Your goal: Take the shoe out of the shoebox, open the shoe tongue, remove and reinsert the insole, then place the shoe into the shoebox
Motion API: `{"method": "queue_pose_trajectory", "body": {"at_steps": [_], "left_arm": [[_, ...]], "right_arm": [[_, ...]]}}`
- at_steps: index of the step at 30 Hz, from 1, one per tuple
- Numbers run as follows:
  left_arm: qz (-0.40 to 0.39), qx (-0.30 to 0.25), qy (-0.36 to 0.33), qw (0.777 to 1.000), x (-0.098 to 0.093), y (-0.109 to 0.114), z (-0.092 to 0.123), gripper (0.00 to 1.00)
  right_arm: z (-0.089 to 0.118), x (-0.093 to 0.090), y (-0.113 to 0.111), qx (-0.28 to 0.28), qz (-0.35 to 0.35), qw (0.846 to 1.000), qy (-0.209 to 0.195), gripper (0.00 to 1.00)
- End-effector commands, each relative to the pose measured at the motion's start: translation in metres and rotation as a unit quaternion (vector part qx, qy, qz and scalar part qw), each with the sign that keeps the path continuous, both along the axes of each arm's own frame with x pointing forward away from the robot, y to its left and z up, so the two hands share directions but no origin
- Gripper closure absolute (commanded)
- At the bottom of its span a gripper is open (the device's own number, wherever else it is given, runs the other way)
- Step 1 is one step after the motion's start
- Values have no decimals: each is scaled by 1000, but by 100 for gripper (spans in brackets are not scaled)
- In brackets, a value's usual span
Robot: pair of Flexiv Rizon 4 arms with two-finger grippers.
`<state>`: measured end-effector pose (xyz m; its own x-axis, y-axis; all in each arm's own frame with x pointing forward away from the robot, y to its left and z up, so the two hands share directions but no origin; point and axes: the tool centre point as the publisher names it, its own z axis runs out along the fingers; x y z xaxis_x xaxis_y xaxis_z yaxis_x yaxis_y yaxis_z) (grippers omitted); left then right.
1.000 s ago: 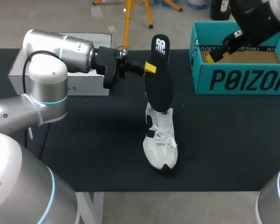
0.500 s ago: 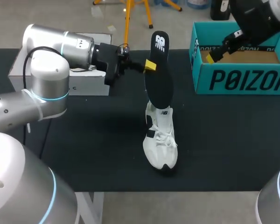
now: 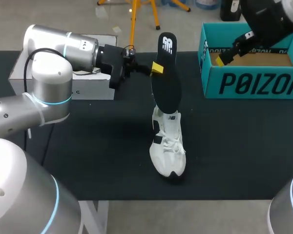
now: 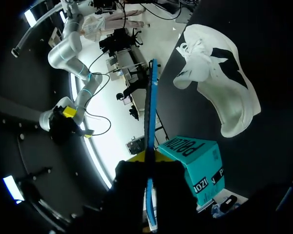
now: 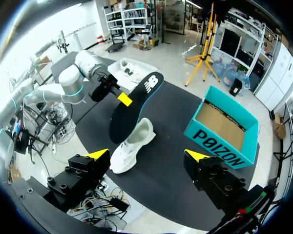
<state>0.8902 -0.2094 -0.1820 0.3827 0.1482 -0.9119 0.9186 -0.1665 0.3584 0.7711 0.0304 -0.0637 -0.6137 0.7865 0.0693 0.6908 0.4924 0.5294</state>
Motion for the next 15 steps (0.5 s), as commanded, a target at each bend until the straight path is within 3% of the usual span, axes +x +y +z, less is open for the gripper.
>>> {"method": "queue_pose_trajectory", "body": {"at_steps": [1, 5, 9, 15], "left_arm": [[0, 1, 0, 1000, 1, -1, 0, 100], [0, 1, 0, 1000, 1, -1, 0, 100], [0, 1, 0, 1000, 1, -1, 0, 100], [0, 1, 0, 1000, 1, -1, 0, 100]], "right_arm": [[-5, 7, -1, 13, 7, 1000, 14, 0], [-19, 21, -15, 113, 17, 993, 36, 0], [-36, 32, -22, 215, 36, 973, 77, 0], [-55, 41, -12, 274, 78, 955, 87, 0]]}}
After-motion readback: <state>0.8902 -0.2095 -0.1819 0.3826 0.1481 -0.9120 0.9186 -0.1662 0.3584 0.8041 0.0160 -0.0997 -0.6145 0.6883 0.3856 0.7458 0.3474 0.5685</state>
